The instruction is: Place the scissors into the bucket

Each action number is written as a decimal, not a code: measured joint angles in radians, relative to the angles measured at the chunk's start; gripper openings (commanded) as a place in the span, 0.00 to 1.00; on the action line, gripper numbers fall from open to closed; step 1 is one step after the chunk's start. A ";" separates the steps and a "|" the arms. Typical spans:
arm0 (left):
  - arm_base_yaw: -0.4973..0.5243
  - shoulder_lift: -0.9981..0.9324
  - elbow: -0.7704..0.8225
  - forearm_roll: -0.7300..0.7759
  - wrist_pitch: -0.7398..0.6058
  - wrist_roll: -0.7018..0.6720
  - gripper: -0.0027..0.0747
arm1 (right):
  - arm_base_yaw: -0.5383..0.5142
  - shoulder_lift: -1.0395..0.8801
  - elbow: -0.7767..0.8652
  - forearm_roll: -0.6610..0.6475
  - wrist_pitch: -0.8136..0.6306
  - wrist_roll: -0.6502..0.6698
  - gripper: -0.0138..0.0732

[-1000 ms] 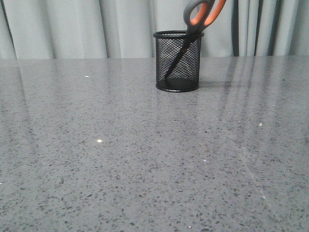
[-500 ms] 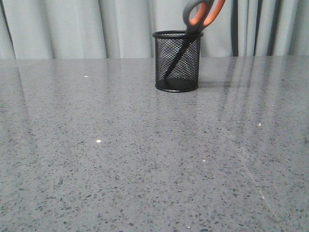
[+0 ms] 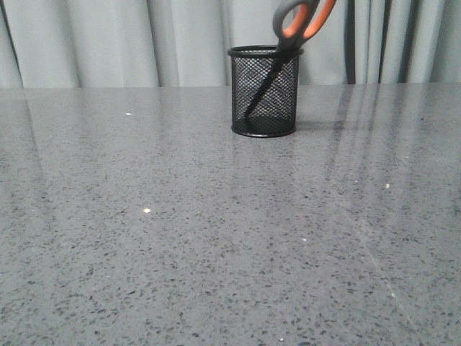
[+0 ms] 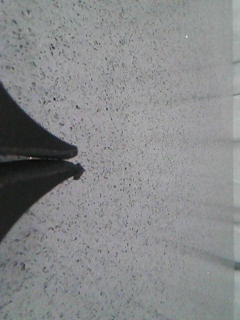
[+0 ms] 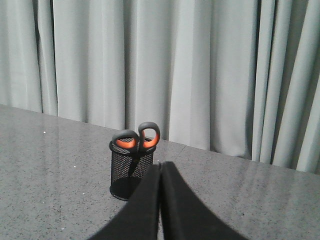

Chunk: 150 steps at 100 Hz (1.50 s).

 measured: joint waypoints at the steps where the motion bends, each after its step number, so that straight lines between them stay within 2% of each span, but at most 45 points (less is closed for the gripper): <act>1: 0.000 0.000 0.000 0.000 0.000 0.000 0.01 | 0.000 0.000 0.000 0.000 0.000 0.000 0.11; 44: 0.000 0.000 0.000 0.000 0.000 0.000 0.01 | 0.000 0.000 0.005 0.000 0.002 0.000 0.11; 51: 0.000 0.000 0.000 0.000 0.000 0.000 0.01 | -0.004 0.000 0.042 -0.005 -0.069 0.025 0.11; 60: 0.000 0.000 0.000 0.000 0.000 0.000 0.01 | -0.026 0.000 0.125 -0.092 -0.206 0.168 0.11; 66: 0.000 0.000 0.000 0.000 0.000 0.000 0.01 | -0.055 0.000 0.208 -0.218 -0.293 0.399 0.11; 67: 0.000 0.000 0.000 0.000 0.000 0.000 0.01 | -0.059 0.000 0.208 -0.233 -0.293 0.399 0.11; 71: 0.000 0.000 0.000 0.000 0.000 0.000 0.01 | -0.081 0.000 0.266 -0.329 -0.318 0.560 0.11; 75: 0.000 0.000 0.000 0.000 0.000 0.000 0.01 | -0.102 -0.002 0.306 -0.378 -0.322 0.659 0.11; 86: 0.000 0.000 0.000 0.000 0.000 0.000 0.01 | -0.132 -0.030 0.406 -0.447 -0.301 0.764 0.11; 113: 0.000 0.000 0.000 -0.001 0.000 0.000 0.01 | -0.136 -0.095 0.408 -0.464 0.052 0.796 0.11; 129: 0.000 0.000 0.000 -0.001 0.000 0.000 0.01 | -0.136 -0.095 0.408 -0.466 0.062 0.723 0.11; 150: 0.000 0.000 0.000 -0.001 0.000 0.000 0.01 | -0.136 -0.095 0.408 -0.467 0.062 0.702 0.11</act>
